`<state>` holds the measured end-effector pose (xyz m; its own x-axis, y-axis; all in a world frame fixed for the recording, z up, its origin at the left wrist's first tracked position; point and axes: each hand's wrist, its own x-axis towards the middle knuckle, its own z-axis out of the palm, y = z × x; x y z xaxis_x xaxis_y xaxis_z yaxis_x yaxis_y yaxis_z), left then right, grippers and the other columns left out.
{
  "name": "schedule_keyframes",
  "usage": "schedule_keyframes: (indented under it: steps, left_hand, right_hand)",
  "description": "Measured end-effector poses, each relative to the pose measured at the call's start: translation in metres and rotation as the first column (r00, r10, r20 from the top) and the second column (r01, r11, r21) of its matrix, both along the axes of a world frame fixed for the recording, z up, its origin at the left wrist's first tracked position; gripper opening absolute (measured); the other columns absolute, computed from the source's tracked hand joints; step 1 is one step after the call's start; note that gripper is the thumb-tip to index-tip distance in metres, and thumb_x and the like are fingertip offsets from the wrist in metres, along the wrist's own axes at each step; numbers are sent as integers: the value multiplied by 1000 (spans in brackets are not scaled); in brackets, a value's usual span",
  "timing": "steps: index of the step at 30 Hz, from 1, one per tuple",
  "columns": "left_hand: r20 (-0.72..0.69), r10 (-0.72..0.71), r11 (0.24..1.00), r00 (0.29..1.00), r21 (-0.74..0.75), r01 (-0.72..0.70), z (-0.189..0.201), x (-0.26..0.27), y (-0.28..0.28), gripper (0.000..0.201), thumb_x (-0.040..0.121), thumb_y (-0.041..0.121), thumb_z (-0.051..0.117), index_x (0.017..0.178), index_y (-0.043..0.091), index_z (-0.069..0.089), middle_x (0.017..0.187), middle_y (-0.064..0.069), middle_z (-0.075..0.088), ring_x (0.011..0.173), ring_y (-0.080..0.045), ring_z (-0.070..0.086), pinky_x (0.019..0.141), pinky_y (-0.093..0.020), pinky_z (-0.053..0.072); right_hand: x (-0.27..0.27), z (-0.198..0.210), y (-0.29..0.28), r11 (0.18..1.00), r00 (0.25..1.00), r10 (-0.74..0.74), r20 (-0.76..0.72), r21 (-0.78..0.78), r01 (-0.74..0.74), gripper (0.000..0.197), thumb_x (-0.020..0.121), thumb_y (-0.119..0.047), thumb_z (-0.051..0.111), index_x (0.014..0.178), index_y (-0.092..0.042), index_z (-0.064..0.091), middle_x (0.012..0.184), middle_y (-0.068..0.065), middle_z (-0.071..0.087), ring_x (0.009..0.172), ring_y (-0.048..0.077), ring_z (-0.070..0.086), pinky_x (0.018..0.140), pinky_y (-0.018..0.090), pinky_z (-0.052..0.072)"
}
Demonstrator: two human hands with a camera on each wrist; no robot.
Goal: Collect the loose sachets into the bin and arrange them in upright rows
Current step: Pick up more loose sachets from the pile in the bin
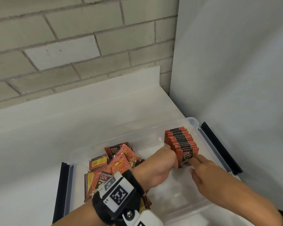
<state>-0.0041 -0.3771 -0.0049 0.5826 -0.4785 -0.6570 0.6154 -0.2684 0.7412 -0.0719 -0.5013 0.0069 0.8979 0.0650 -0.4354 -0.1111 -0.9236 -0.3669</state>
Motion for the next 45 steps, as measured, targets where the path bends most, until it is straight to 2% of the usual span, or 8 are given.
schedule_keyframes:
  steps: [9,12,17,22,26,32,38,45]
  left_hand:
    - [63,-31,996,998,89,26,-1,-2,4,57,77,-21,33,127,1,51,110,-24,56,127,-27,44,109,-26,34]
    - [106,-113,990,988,99,103,11,3,15,46,84,-24,27,76,10,57,67,3,64,86,-3,58,70,-8,42]
    - [214,-179,974,960,177,142,42,14,65,47,93,-10,43,131,17,50,132,3,53,121,-11,51,97,-21,45]
    - [464,-531,821,709,488,295,73,23,117,38,95,15,53,124,40,52,122,19,55,112,0,54,96,-25,46]
    - [294,-840,470,456,814,342,80,18,137,44,95,30,56,135,34,39,127,12,42,104,-7,50,88,-27,44]
    - [125,-853,360,506,844,398,66,1,153,76,91,27,62,147,27,10,139,9,38,108,-10,52,84,-23,45]
    - [114,-869,329,481,860,391,63,-1,161,60,85,28,70,133,25,34,110,13,28,102,-6,37,76,-20,36]
    - [128,-847,377,516,829,414,60,-4,166,52,80,25,75,117,30,39,113,11,28,81,-2,39,58,-14,34]
  right_hand:
    - [0,2,1,1000,1000,14,8,-27,-14,33,103,-18,36,135,-21,39,136,-5,37,111,10,50,96,19,42]
    - [-2,8,-2,999,999,46,9,-22,-46,34,104,-18,34,138,-21,38,137,-6,40,107,6,46,94,15,38]
    - [-4,13,-2,996,996,78,48,30,-80,22,103,-27,36,119,-23,51,115,-8,54,98,7,56,84,14,46]
    - [-1,22,22,965,988,141,64,215,-152,24,95,-43,50,116,-33,50,105,-21,50,96,-6,48,87,12,43]
    - [-1,23,47,932,979,201,6,308,-193,36,89,-50,57,119,-41,42,99,-29,42,90,-13,43,78,9,41]
    - [4,8,75,889,978,207,27,411,-200,85,89,-49,59,139,-61,-9,102,-34,30,92,-10,43,86,18,41]
    - [5,4,85,886,962,273,14,385,-257,31,92,-53,50,121,-42,46,112,-20,32,99,1,50,90,27,47]
    - [8,3,89,869,982,185,-21,471,-154,80,87,-39,65,131,-55,0,96,-33,30,78,-10,48,66,13,43]
